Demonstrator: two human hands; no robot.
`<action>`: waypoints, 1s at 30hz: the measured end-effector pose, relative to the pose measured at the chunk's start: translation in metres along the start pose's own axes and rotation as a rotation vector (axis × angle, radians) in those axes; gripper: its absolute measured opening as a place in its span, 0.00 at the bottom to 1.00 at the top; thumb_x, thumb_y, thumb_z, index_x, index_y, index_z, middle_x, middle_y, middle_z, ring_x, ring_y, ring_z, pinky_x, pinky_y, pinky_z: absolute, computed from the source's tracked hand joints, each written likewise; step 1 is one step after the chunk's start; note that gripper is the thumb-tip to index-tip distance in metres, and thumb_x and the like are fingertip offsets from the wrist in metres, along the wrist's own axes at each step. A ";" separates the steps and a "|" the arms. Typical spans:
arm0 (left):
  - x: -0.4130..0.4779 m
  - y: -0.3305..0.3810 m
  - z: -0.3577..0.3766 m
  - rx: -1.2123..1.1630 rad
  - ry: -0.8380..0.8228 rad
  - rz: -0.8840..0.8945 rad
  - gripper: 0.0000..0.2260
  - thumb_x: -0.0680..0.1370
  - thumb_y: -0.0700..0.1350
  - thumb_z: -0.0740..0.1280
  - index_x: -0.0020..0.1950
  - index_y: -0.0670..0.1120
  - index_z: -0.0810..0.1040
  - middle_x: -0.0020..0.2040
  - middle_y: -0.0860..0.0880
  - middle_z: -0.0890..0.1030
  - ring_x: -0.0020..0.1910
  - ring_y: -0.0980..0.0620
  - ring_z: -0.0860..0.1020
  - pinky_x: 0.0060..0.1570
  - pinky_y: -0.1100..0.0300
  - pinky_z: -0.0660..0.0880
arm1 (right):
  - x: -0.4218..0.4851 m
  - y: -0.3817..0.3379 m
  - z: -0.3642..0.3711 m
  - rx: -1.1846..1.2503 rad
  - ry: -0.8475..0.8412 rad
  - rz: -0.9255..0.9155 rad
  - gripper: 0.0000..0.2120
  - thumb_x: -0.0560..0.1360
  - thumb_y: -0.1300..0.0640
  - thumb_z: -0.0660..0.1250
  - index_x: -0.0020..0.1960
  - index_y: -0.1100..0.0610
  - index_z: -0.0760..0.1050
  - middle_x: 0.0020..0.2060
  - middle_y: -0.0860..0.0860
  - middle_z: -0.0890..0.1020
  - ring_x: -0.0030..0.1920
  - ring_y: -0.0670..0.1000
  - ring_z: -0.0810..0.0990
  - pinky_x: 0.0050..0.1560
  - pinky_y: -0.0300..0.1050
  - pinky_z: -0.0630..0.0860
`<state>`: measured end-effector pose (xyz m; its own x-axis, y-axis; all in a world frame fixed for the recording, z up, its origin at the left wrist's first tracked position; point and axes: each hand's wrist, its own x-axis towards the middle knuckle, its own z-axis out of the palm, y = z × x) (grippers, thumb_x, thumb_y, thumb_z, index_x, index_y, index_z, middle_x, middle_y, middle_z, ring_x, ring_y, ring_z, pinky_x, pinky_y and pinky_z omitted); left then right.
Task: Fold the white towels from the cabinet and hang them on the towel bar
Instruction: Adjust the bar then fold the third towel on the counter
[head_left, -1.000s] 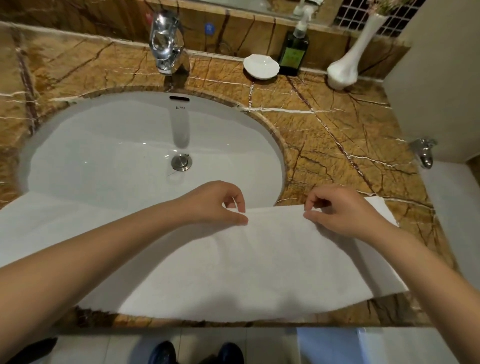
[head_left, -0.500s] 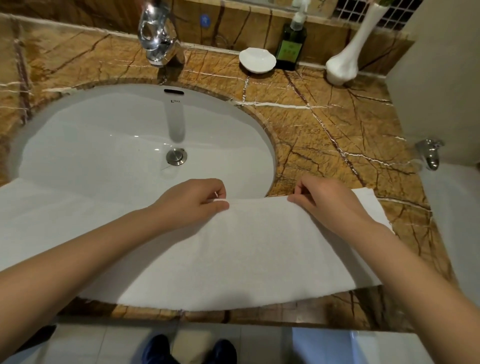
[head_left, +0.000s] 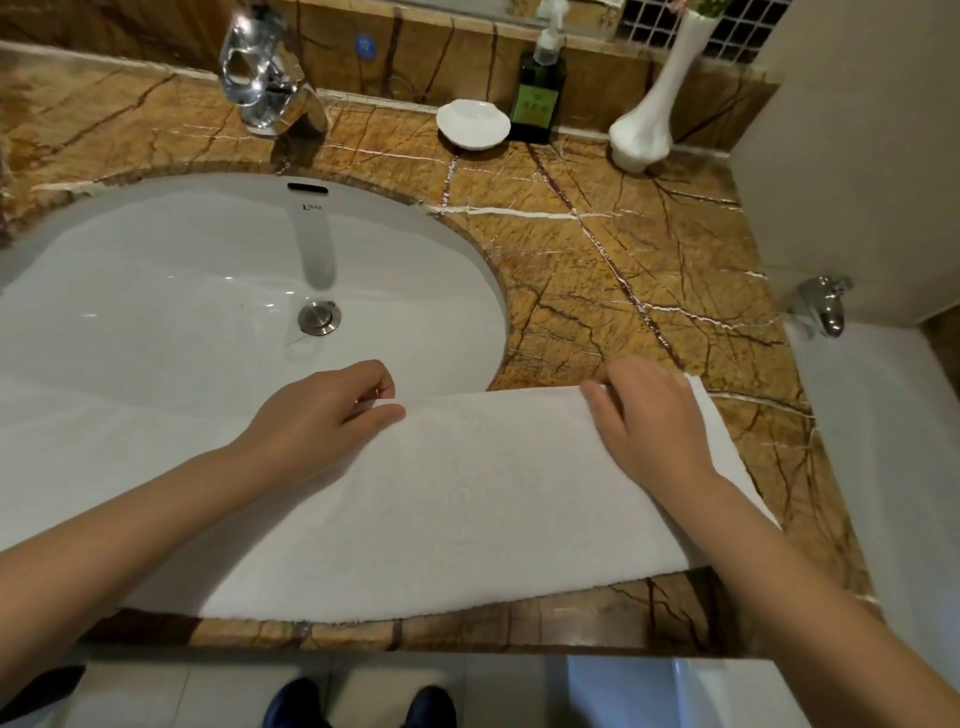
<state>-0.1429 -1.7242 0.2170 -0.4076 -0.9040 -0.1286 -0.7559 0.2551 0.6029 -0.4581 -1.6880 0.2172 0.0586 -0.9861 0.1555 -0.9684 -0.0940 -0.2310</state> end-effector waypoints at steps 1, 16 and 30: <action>-0.001 0.001 0.000 -0.008 0.012 0.001 0.11 0.77 0.53 0.64 0.38 0.56 0.65 0.34 0.64 0.73 0.34 0.61 0.71 0.32 0.57 0.66 | -0.001 0.007 -0.001 -0.003 0.010 0.007 0.10 0.78 0.48 0.59 0.40 0.51 0.67 0.35 0.45 0.71 0.39 0.49 0.71 0.45 0.46 0.63; 0.002 -0.002 0.014 -0.009 0.074 -0.037 0.10 0.76 0.55 0.65 0.39 0.56 0.66 0.34 0.55 0.74 0.34 0.60 0.71 0.37 0.55 0.69 | -0.001 -0.018 -0.020 -0.101 0.051 0.179 0.13 0.77 0.48 0.61 0.55 0.56 0.74 0.52 0.52 0.75 0.56 0.55 0.70 0.61 0.55 0.62; -0.002 -0.055 -0.022 -0.234 -0.192 -0.125 0.16 0.73 0.52 0.72 0.33 0.42 0.75 0.28 0.52 0.69 0.27 0.58 0.66 0.31 0.62 0.63 | 0.022 -0.139 0.021 0.035 -0.281 -0.175 0.11 0.80 0.47 0.58 0.50 0.52 0.75 0.43 0.44 0.75 0.55 0.49 0.70 0.71 0.58 0.46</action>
<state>-0.0895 -1.7444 0.2015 -0.4248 -0.8367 -0.3457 -0.6773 0.0404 0.7346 -0.3169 -1.6996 0.2328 0.2928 -0.9533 -0.0737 -0.9291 -0.2655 -0.2574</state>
